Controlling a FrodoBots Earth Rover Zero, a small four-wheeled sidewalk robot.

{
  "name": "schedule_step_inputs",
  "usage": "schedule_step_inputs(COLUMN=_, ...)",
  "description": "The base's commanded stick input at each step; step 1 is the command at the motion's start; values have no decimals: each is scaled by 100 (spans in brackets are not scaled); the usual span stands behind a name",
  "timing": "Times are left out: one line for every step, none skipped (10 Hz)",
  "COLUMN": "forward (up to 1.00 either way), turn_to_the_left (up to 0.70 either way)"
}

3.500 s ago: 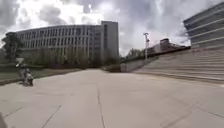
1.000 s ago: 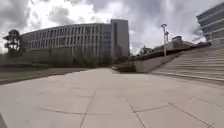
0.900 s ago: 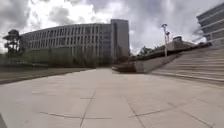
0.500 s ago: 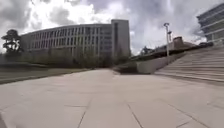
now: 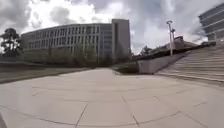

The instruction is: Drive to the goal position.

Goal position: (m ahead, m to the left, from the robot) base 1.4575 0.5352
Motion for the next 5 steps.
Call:
schedule_step_inputs(forward=100, turn_to_the_left=24)
schedule_step_inputs(forward=100, turn_to_the_left=10)
schedule_step_inputs(forward=100, turn_to_the_left=1)
schedule_step_inputs(forward=100, turn_to_the_left=0)
schedule_step_inputs(forward=100, turn_to_the_left=0)
